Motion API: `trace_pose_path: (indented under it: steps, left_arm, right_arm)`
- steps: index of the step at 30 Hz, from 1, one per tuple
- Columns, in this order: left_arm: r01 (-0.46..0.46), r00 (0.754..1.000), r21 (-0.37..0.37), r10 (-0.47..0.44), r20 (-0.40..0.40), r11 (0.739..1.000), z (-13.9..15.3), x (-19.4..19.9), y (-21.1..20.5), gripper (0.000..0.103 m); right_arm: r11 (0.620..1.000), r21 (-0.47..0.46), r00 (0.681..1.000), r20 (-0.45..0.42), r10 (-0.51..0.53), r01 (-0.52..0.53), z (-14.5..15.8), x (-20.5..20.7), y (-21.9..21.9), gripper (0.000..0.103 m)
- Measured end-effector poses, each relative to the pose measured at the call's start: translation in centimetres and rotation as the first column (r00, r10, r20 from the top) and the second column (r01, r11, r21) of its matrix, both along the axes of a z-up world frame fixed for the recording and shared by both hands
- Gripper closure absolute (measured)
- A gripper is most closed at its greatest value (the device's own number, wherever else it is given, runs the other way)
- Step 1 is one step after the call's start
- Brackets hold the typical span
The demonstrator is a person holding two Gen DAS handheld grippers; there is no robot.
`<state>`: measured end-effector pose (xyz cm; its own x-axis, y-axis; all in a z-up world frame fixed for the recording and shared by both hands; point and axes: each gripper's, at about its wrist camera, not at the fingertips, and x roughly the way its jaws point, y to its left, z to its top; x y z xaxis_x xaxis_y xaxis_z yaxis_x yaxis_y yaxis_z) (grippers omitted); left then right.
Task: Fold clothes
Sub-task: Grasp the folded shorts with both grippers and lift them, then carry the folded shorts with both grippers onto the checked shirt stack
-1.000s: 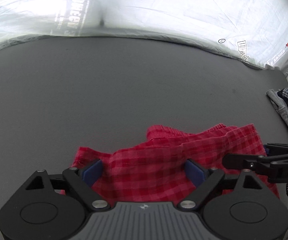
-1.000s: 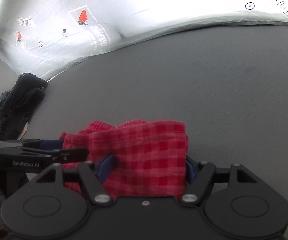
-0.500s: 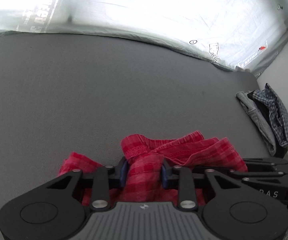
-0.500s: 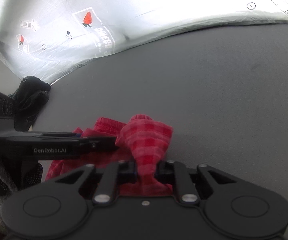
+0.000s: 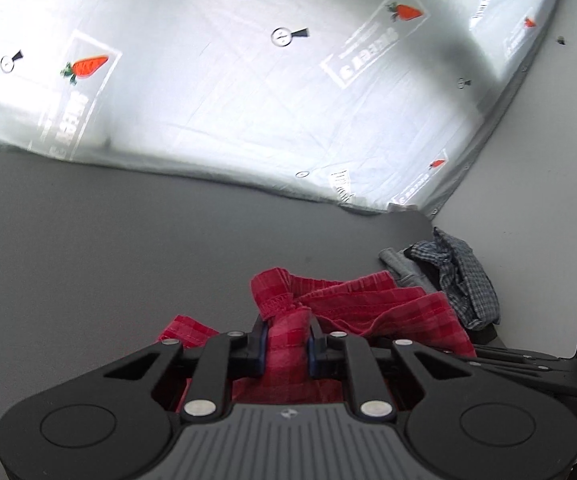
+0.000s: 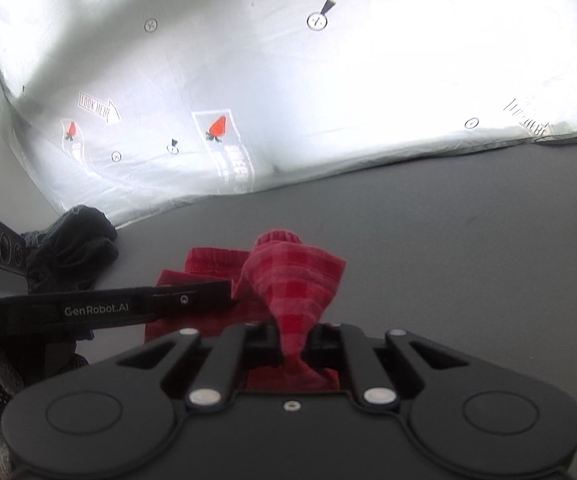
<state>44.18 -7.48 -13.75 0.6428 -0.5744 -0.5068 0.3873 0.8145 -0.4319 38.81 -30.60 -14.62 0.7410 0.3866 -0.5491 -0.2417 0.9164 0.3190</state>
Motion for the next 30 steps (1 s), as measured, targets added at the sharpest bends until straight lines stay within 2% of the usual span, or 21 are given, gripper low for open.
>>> trace_pose_path:
  steps: [5,10,13,17,22,27,30]
  left_arm:
    - [0.063,0.994,-0.007,-0.062,0.094,0.998,3.1,-2.4,-1.1,0.084]
    - [0.104,0.982,-0.011,-0.101,0.161,0.995,5.3,-4.0,-3.4,0.084]
    - [0.118,0.978,0.008,-0.118,0.174,0.993,5.9,-4.9,-5.9,0.084]
    - [0.127,0.979,0.008,-0.127,0.162,0.992,6.0,-5.5,-9.8,0.084]
    - [0.101,0.982,-0.009,-0.098,0.163,0.995,6.6,-6.1,-16.3,0.084]
    - [0.059,0.979,-0.003,-0.057,0.197,0.998,7.8,-6.3,-25.7,0.083]
    - [0.054,0.967,0.021,-0.058,0.25,0.998,8.6,-6.0,-31.5,0.083]
  right_arm:
    - [0.998,0.004,0.994,0.089,-0.06,0.06,3.1,-3.8,-0.7,0.095]
    - [0.994,-0.033,0.979,0.175,-0.1,0.107,5.4,-6.9,-2.0,0.095]
    - [0.992,-0.031,0.975,0.189,-0.116,0.124,6.2,-7.9,-3.9,0.095]
    - [0.988,-0.075,0.972,0.206,-0.116,0.134,6.7,-8.8,-6.8,0.095]
    - [0.987,-0.051,0.965,0.223,-0.135,0.15,6.9,-9.5,-13.2,0.095]
    - [0.987,0.022,0.961,0.227,-0.159,0.158,8.5,-8.3,-22.6,0.094]
    - [0.989,-0.028,0.952,0.276,-0.132,0.145,9.4,-7.4,-27.7,0.094]
